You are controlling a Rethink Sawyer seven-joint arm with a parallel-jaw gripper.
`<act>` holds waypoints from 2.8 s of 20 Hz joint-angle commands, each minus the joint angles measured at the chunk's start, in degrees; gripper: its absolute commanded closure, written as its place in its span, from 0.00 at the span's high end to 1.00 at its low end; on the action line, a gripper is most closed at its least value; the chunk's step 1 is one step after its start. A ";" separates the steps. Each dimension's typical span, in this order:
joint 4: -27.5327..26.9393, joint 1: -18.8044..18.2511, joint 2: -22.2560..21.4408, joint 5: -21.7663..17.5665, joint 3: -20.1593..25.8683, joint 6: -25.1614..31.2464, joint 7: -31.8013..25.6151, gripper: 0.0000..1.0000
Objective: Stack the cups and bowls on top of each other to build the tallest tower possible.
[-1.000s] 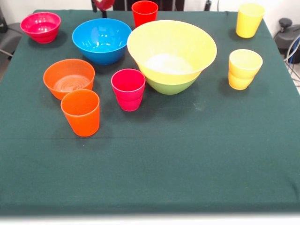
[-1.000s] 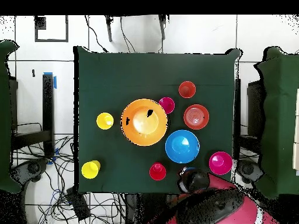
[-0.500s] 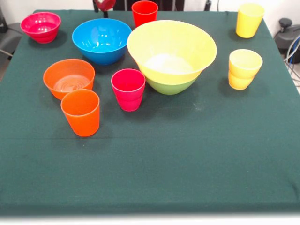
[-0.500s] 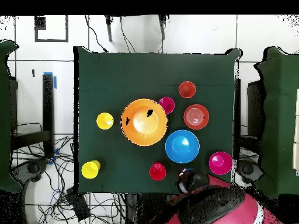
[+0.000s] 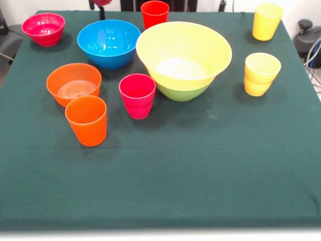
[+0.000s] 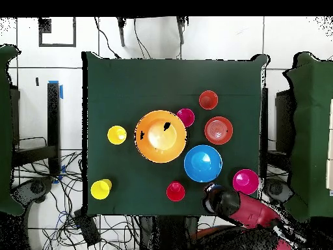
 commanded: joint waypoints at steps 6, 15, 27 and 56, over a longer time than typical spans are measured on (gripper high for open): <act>-5.36 3.05 -5.50 4.66 6.27 11.51 2.49 1.00; -7.01 5.44 -4.14 5.63 6.15 10.11 4.39 1.00; -8.83 8.54 -3.75 8.20 5.28 13.57 4.68 1.00; -6.80 7.11 1.42 6.65 5.17 5.21 3.08 1.00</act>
